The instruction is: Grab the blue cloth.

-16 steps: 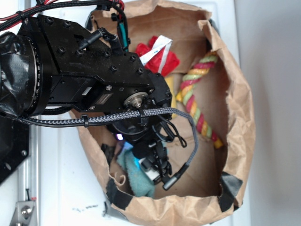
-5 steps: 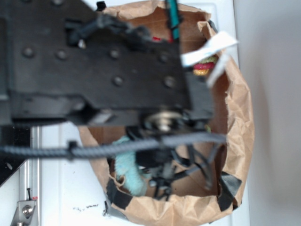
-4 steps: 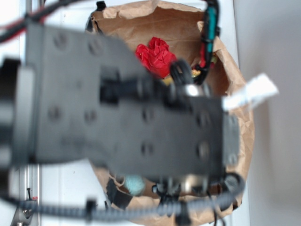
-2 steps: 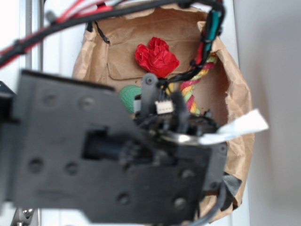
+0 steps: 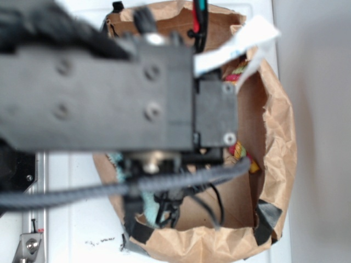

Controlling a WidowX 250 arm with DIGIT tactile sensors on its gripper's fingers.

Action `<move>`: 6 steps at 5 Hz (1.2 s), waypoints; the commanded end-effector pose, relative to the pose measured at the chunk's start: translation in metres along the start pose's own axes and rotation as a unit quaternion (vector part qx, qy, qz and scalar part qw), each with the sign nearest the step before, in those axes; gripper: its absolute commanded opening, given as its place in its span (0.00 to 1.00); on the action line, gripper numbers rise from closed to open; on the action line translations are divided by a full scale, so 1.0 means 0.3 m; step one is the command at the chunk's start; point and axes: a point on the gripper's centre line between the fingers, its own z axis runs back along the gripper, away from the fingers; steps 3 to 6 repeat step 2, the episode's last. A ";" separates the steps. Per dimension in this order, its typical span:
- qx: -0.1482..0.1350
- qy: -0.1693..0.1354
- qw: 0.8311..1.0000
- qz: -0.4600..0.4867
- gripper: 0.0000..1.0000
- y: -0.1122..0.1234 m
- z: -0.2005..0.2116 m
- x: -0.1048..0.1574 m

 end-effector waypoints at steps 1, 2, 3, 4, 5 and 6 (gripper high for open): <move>0.005 -0.056 0.998 0.004 0.00 -0.015 0.085 0.066; 0.027 -0.064 0.998 -0.005 0.00 -0.040 0.065 0.079; 0.027 -0.064 0.998 -0.005 0.00 -0.040 0.065 0.079; 0.027 -0.064 0.998 -0.005 0.00 -0.040 0.065 0.079; 0.027 -0.064 0.998 -0.005 0.00 -0.040 0.065 0.079; 0.027 -0.064 0.998 -0.005 0.00 -0.040 0.065 0.079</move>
